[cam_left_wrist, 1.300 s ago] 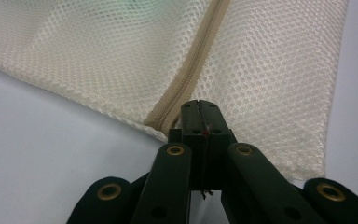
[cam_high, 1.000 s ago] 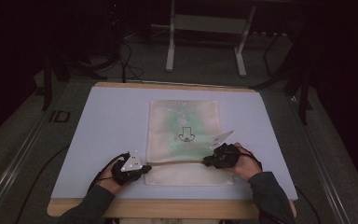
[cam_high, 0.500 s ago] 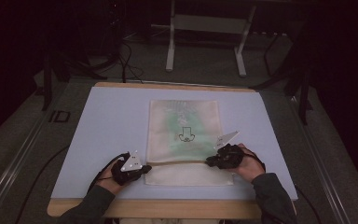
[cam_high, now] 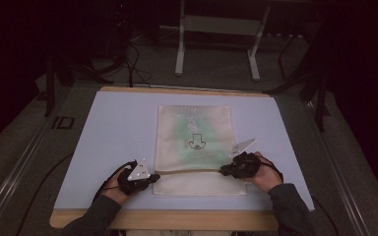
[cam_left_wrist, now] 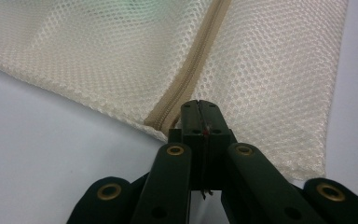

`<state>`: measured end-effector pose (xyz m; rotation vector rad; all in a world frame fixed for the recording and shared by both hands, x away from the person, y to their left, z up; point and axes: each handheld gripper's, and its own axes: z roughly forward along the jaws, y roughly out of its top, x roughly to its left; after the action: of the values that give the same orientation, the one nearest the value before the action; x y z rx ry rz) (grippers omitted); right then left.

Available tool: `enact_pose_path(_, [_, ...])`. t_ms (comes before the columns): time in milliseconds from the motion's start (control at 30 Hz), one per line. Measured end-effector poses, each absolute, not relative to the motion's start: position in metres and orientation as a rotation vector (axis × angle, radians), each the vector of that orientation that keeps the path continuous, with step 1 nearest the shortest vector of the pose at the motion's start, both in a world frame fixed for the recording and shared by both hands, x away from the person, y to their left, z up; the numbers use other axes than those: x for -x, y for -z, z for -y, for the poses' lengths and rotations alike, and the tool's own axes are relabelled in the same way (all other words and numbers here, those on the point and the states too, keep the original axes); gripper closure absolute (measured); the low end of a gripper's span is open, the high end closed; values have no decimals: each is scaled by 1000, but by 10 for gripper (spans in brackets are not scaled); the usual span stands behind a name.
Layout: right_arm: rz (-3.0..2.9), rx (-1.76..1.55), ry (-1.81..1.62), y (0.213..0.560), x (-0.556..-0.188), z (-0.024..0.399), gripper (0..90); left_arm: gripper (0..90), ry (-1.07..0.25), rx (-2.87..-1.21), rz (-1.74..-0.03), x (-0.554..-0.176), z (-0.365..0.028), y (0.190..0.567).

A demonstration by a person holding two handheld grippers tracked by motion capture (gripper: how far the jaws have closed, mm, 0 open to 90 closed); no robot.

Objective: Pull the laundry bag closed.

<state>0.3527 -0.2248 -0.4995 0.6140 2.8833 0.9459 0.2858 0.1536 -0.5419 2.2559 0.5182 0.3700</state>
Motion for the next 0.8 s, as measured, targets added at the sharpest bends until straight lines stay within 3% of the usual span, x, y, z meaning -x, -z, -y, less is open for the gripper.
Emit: enact_pose_path(800, [-2865, -669, -961, 502, -351, 242, 820, 896, -367, -2258, -519, -286, -154, 542])
